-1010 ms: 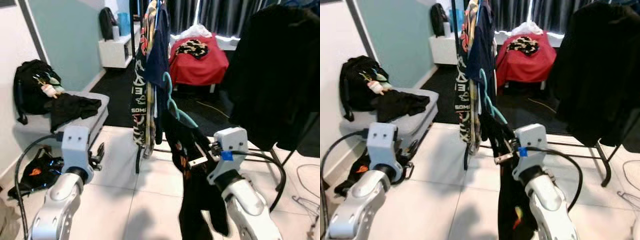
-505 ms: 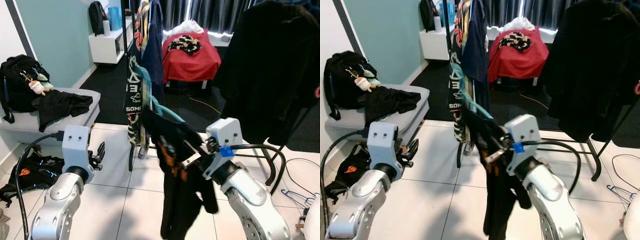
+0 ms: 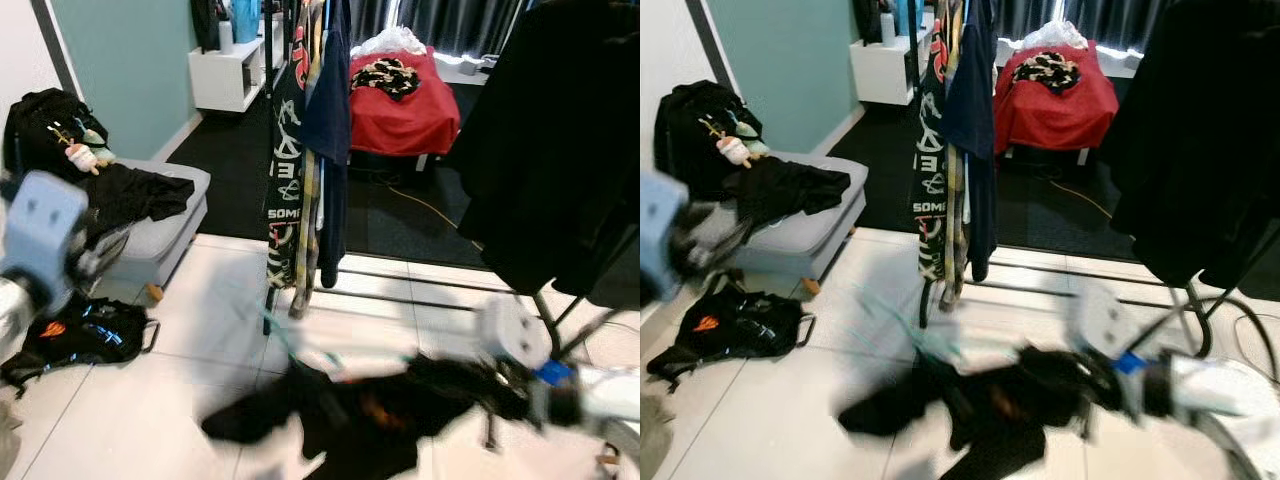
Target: Hang hanger
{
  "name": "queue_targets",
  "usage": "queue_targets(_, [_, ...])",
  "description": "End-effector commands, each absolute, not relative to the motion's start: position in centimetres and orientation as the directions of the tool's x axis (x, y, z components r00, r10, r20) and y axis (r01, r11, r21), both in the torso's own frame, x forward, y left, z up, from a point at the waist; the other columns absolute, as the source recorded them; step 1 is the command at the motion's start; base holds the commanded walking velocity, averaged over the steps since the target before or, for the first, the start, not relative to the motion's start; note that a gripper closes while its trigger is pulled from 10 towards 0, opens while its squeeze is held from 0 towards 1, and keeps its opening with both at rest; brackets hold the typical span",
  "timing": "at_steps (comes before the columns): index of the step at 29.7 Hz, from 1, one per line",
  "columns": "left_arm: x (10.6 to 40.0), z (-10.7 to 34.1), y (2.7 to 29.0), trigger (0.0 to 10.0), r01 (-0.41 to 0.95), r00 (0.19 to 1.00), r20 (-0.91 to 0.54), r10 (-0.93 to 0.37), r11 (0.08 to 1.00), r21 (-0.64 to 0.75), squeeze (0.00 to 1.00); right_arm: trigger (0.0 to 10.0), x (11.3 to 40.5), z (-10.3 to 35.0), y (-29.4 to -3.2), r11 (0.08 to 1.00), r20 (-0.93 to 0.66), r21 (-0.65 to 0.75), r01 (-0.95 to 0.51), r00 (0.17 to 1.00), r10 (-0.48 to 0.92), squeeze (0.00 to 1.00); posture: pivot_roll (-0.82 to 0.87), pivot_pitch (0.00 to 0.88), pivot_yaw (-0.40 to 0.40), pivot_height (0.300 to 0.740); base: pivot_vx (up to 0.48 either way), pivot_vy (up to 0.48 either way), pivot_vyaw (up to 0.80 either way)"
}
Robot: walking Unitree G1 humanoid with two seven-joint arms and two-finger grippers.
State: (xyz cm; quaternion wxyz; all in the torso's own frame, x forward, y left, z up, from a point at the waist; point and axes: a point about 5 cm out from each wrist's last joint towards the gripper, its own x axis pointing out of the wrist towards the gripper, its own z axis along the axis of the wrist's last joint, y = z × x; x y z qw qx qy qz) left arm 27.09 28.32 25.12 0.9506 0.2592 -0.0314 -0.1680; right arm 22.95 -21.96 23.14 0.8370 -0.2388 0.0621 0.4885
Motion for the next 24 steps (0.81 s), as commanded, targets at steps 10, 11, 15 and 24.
queue_targets(10, [25.4,22.7,21.6,10.0,0.761,0.639,-0.178,-0.749,0.579,0.294,1.0,10.0,21.9,28.2,-19.0,0.267,-0.109,-0.295,-0.918,0.31,0.945,0.0,-0.07,0.184,-0.02,0.74,0.0,0.0,0.0])
queue_targets(11, [25.3,22.8,21.4,10.0,0.782,0.614,-0.174,-0.77,0.561,0.272,1.0,10.0,21.8,28.4,-18.9,0.244,-0.099,-0.294,-0.924,0.283,0.954,0.0,-0.07,0.184,-0.02,0.74,0.0,0.0,0.0])
queue_targets(15, [26.2,24.5,20.3,10.0,0.791,0.596,-0.075,-0.799,0.569,0.224,1.0,10.0,21.6,28.7,-17.9,0.178,-0.054,-0.272,-0.946,0.199,0.978,0.0,-0.08,0.182,-0.022,0.74,0.0,0.0,0.0])
queue_targets(24, [26.5,26.6,22.1,10.0,0.808,0.579,-0.017,-0.815,0.572,0.142,0.0,10.0,21.4,28.3,-18.0,0.128,-0.098,-0.231,-0.964,0.154,0.983,0.0,-0.07,0.18,-0.025,0.74,0.0,0.0,0.0])
